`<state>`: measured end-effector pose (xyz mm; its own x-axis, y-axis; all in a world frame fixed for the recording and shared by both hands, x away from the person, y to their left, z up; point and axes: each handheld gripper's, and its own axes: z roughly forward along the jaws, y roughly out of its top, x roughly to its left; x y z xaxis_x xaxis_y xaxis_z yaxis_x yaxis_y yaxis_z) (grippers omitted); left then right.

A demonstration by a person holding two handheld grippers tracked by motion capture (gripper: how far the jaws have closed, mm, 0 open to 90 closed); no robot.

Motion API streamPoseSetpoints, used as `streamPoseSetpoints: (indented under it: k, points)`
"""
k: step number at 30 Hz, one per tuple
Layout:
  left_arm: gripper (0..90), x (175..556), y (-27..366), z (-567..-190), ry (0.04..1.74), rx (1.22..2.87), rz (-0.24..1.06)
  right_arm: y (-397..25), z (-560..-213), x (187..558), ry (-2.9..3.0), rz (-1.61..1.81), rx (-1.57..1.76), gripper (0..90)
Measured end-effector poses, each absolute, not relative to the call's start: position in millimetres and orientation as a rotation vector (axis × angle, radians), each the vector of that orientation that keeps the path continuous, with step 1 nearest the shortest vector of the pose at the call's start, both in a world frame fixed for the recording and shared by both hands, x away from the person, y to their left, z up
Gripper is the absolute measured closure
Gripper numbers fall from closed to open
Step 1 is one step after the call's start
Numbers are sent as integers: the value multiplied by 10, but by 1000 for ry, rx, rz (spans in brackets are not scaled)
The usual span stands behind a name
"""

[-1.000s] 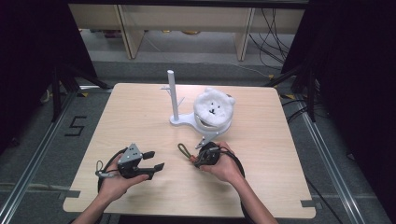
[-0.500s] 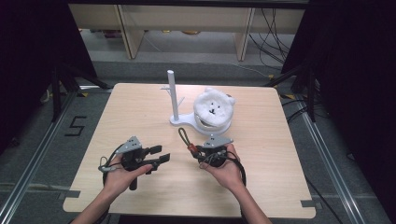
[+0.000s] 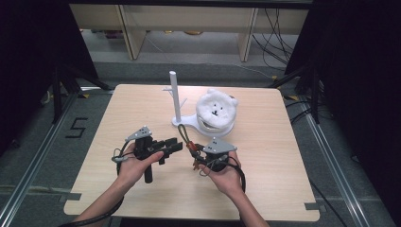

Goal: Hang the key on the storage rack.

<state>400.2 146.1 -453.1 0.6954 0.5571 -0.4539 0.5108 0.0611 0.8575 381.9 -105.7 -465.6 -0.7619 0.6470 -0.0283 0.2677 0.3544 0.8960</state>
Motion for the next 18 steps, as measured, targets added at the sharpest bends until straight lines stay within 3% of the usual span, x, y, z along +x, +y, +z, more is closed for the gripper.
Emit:
streamPoseSetpoints:
  k: [18]
  points:
    - [756, 4081, 1443, -4529, 923, 1520, -23, -1021, -4615, 3804, 2206, 1394, 743, 690]
